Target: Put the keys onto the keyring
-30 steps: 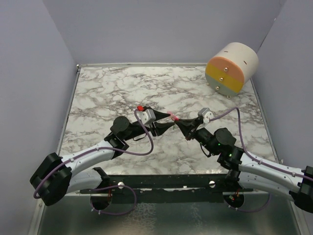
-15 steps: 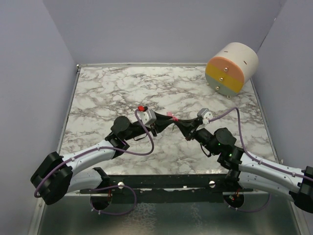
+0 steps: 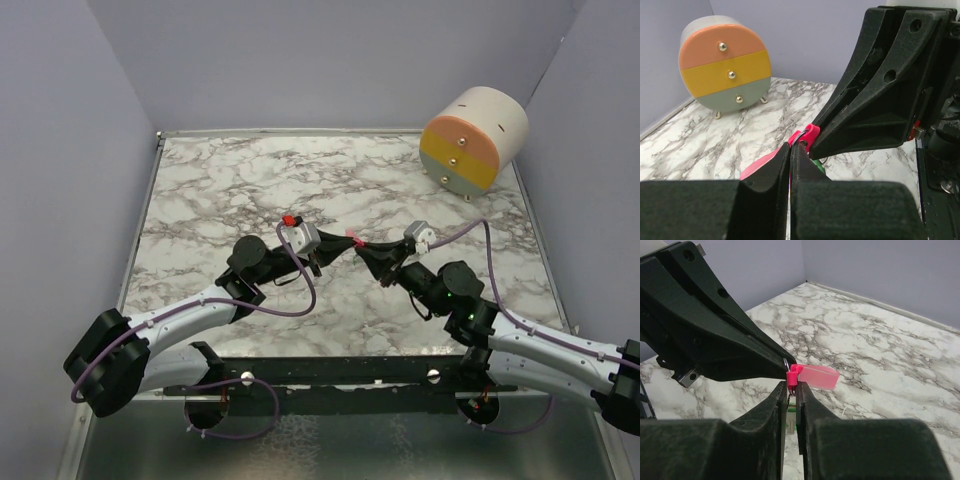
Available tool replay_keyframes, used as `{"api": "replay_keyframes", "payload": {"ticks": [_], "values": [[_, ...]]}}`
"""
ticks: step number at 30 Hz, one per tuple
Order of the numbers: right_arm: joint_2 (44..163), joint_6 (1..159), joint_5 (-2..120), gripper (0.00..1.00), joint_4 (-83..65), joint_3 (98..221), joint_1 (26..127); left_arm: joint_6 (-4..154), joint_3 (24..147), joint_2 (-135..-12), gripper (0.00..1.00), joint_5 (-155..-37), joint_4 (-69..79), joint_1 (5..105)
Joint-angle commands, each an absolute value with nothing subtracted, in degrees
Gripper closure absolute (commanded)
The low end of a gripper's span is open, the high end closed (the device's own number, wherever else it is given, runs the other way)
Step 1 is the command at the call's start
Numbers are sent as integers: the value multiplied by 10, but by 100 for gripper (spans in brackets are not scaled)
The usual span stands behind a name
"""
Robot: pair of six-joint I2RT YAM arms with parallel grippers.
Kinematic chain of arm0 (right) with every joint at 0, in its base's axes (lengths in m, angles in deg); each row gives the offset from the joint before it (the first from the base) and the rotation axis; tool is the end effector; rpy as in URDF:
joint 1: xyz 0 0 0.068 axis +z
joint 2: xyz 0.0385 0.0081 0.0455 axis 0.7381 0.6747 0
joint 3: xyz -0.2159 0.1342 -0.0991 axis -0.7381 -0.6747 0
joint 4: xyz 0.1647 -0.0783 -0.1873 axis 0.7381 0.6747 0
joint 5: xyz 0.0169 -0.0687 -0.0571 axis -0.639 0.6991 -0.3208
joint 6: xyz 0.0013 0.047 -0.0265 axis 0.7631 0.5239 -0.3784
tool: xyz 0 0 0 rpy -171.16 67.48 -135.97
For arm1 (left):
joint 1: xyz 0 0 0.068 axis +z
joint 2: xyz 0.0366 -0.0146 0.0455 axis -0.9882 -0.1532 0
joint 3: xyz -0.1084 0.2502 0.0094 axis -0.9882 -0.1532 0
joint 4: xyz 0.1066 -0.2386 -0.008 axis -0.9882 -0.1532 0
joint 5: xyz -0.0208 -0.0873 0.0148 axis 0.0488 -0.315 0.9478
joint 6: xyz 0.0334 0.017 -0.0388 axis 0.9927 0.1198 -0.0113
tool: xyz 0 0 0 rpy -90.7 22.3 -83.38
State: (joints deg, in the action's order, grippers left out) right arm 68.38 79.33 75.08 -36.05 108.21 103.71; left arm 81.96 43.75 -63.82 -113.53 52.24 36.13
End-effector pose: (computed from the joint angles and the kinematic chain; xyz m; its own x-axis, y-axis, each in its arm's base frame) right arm 0.1139 0.1600 0.2776 -0.0323 0.1362 -0.9902 -0.7384 0.6645 0.1155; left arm 0.1652 -0.1873 0.2853 0.0951 -0.1914 -0.9769 0.9447 0.3269 0.0279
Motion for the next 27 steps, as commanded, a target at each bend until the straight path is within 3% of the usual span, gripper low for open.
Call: {"api": "replay_keyframes", "payload": {"ticks": [1, 4, 10, 18, 27], "values": [[695, 799, 736, 75, -343, 1109, 1041, 822, 456, -640, 100, -1137, 537, 359], [694, 801, 753, 60, -318, 1116, 1042, 826, 456, -633, 100, -1125, 532, 359], [645, 789, 791, 50, -278, 1107, 1042, 844, 479, -620, 100, -1099, 464, 359], [640, 772, 846, 47, -190, 1132, 1041, 864, 563, -637, 100, -1087, 295, 359], [662, 768, 842, 47, -208, 1138, 1042, 850, 621, -659, 100, -1118, 201, 359]]}}
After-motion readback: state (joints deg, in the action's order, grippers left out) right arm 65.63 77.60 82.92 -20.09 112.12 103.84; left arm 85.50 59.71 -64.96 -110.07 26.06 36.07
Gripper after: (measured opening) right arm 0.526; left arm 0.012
